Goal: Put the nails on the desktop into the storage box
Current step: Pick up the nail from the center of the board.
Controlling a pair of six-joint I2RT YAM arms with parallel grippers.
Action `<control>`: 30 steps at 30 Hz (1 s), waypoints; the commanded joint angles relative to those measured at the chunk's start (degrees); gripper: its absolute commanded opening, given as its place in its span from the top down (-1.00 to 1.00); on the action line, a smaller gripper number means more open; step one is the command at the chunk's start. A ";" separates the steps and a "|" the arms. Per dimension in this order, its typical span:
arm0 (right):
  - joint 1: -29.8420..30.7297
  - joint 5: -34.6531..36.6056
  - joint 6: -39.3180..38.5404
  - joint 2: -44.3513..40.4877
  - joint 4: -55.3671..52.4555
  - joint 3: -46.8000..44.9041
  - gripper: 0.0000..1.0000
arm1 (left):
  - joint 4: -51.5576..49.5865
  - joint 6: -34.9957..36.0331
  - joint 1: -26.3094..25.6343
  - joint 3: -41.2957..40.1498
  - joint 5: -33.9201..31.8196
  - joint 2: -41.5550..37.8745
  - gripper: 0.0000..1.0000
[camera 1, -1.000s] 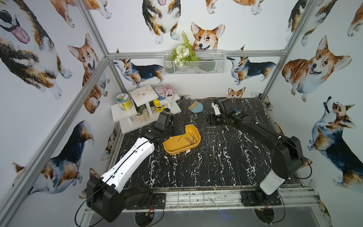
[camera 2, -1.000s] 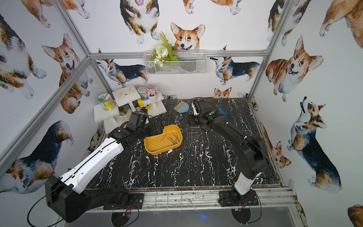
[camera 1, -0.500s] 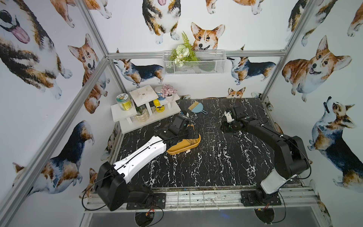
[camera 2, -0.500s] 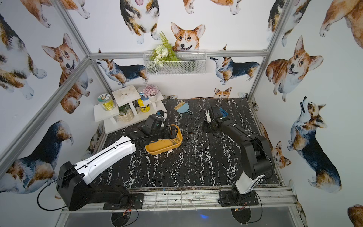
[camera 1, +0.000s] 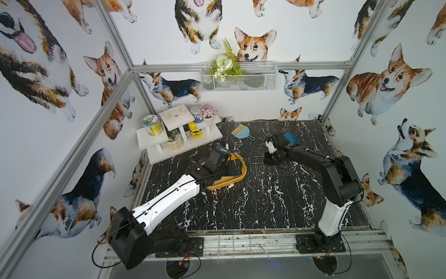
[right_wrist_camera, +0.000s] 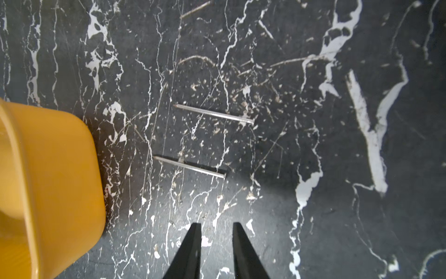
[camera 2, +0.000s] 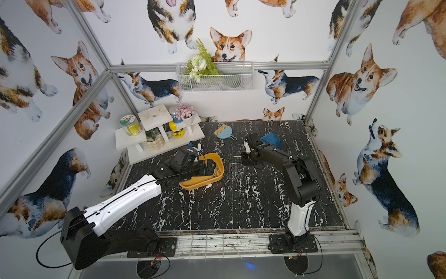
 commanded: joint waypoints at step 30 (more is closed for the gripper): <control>0.62 1.66 -0.01 8.22 -0.71 5.23 0.57 | 0.90 -0.91 0.03 -2.10 -0.95 -0.80 -1.00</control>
